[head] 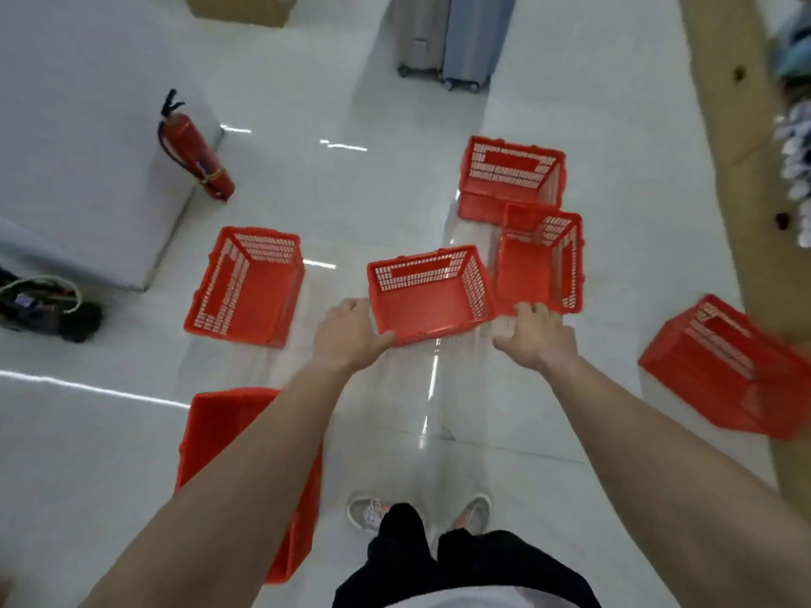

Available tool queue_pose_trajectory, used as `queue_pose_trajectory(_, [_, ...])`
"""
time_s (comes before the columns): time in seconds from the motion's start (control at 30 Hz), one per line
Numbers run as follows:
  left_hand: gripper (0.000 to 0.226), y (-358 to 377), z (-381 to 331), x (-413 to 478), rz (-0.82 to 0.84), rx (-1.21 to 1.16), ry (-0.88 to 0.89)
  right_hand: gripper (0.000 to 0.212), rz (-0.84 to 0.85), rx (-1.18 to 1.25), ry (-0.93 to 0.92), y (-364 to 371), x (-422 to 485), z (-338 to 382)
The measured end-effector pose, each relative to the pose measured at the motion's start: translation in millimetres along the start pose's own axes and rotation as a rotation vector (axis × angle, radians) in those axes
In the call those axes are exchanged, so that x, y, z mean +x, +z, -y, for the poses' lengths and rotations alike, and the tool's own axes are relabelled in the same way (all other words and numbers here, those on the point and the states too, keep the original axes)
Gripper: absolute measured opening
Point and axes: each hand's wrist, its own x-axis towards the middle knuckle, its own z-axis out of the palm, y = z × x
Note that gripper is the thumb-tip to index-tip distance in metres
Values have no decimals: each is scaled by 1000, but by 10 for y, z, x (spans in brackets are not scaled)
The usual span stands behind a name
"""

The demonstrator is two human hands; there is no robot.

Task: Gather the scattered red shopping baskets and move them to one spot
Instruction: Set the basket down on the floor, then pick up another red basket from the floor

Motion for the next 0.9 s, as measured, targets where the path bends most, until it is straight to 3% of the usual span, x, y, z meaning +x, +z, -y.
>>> queue_pose_trajectory(0.37, [73,840,-2898,161,111,193,410,78,-2,256,441,-303,-432,-2962])
queue_pose_trajectory(0.9, [82,2250,-6299,1309,416,296,728,75,12,576,954,-596,35,-5644])
